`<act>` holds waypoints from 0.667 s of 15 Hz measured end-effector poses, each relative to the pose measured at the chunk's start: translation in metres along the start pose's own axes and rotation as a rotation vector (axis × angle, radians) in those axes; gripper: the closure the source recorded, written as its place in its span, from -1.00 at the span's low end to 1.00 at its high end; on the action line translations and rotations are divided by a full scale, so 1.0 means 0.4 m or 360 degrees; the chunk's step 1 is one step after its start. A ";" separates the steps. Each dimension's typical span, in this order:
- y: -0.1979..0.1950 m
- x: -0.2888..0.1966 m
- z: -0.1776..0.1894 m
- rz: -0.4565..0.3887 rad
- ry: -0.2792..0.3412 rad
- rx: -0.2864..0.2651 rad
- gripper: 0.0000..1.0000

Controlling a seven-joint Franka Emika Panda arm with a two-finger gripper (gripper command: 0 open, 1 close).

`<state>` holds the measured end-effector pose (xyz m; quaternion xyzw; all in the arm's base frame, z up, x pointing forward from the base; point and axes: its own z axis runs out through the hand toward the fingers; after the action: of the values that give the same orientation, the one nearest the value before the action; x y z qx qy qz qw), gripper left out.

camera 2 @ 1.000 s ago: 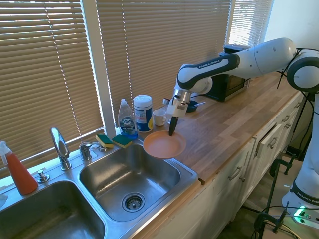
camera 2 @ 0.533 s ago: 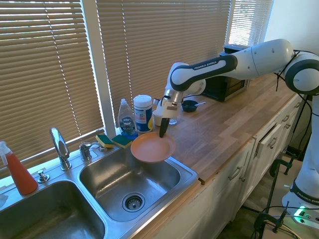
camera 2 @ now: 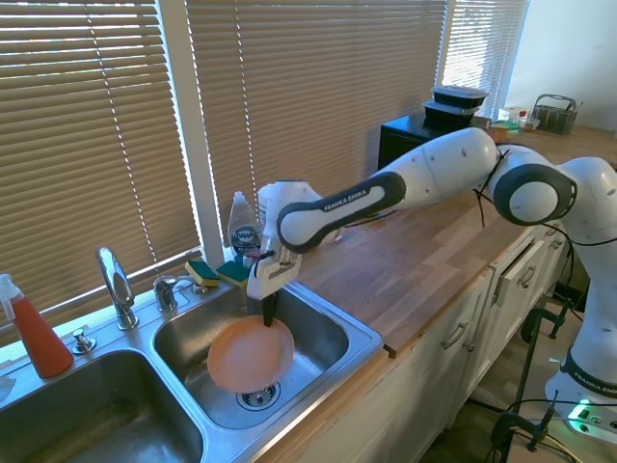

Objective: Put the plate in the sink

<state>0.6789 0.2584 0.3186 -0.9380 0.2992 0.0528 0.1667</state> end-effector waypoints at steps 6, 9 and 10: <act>-0.032 0.007 0.172 0.0158 0.0089 -0.0192 1.00; -0.029 0.040 0.226 0.0227 0.0093 -0.0263 1.00; -0.028 0.048 0.239 0.0243 0.0091 -0.0277 -1.00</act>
<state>0.7012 0.2896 0.2282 -0.9245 0.3688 0.0645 0.0715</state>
